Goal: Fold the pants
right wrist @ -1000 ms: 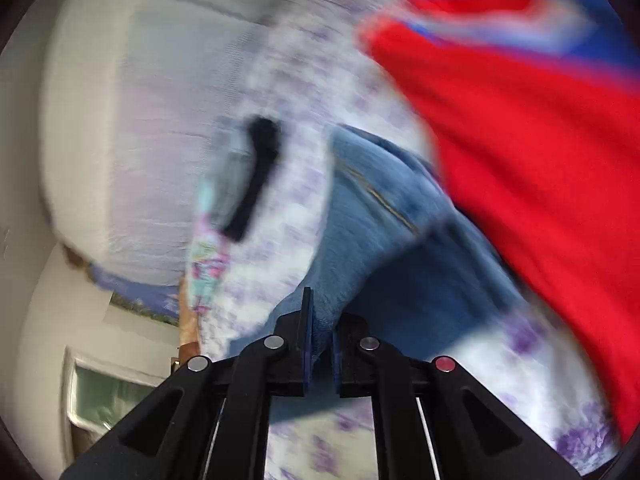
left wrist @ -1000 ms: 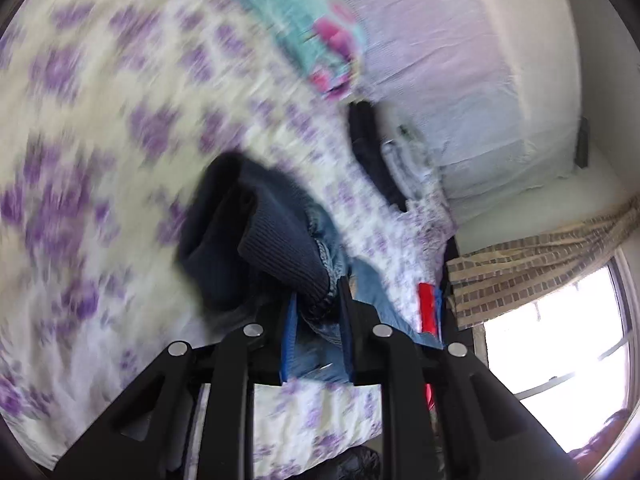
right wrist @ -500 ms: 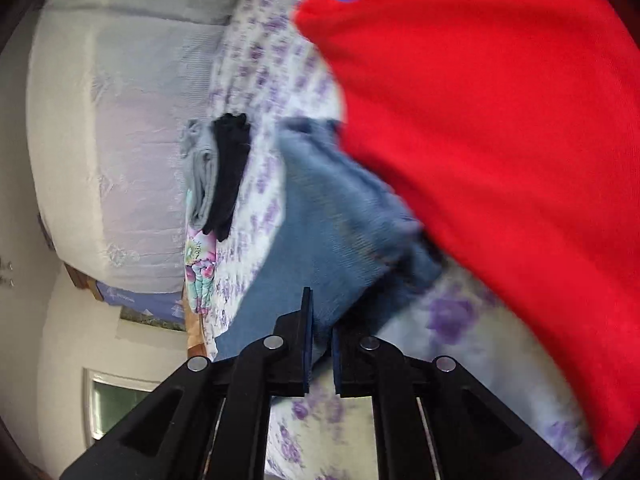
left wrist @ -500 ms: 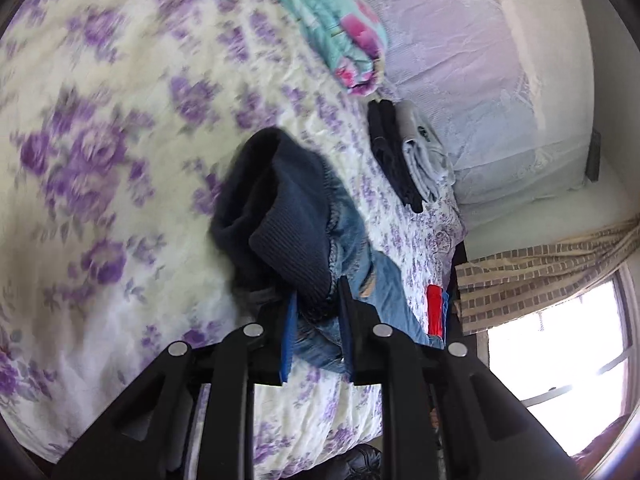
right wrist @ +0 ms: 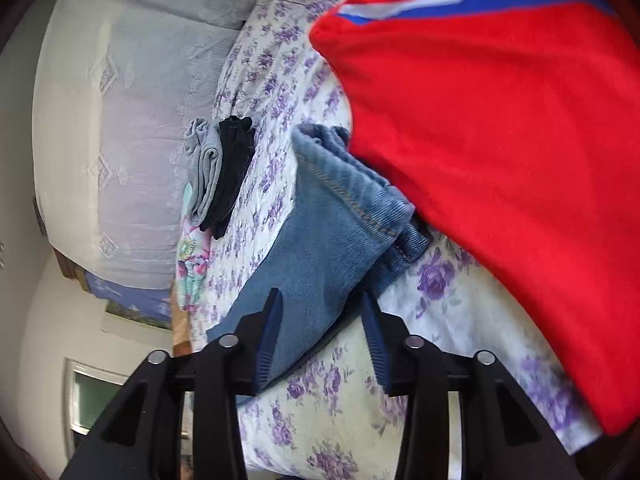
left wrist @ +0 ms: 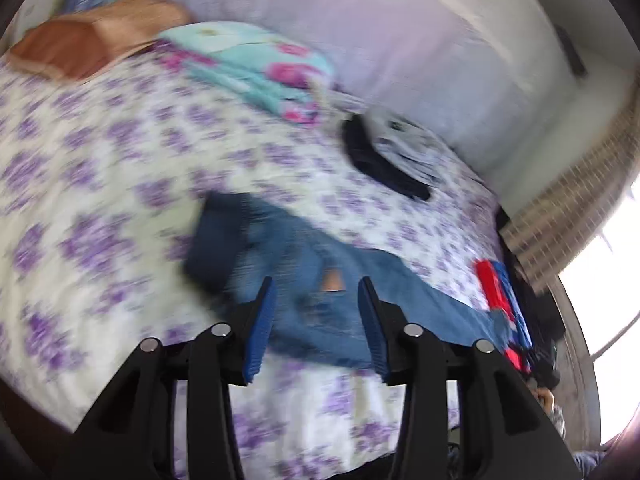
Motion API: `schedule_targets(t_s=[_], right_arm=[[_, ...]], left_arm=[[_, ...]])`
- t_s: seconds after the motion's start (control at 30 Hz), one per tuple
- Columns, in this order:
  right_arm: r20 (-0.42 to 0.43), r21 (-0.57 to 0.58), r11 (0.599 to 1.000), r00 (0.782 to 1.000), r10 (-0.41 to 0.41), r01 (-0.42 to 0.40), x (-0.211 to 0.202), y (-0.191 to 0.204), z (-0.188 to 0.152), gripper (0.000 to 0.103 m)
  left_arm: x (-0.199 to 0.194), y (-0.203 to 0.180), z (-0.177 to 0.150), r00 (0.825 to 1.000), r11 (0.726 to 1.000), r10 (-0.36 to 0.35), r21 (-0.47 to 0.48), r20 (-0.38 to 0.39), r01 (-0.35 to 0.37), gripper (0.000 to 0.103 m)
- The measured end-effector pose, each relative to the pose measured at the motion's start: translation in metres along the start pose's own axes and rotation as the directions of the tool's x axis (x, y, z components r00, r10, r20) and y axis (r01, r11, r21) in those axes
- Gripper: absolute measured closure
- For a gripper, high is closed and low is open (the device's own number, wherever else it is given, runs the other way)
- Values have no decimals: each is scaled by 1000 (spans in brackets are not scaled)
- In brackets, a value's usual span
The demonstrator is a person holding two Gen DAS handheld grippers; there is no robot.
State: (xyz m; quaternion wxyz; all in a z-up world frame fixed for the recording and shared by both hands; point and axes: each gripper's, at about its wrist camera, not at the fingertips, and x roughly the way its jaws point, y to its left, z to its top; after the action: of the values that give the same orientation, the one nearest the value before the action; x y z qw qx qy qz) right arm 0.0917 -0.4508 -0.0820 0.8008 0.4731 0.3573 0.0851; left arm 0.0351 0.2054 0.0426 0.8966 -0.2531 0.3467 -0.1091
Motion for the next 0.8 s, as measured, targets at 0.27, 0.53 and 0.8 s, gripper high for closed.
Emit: schedule_targets(t_s=[0.27, 0.53, 0.8], right_arm=[[-62, -185, 981, 997, 53, -64, 10, 50, -6, 41], [-390, -315, 903, 907, 160, -294, 125, 160, -4, 28], [-689, -288, 862, 716, 117, -417, 279, 250, -20, 21]], left_arm=[[85, 3, -25, 986, 999, 23, 53, -167, -14, 54], [58, -38, -17, 996, 990, 9, 144, -86, 4, 53], [146, -89, -37, 969, 964, -25, 251, -246, 88, 45]])
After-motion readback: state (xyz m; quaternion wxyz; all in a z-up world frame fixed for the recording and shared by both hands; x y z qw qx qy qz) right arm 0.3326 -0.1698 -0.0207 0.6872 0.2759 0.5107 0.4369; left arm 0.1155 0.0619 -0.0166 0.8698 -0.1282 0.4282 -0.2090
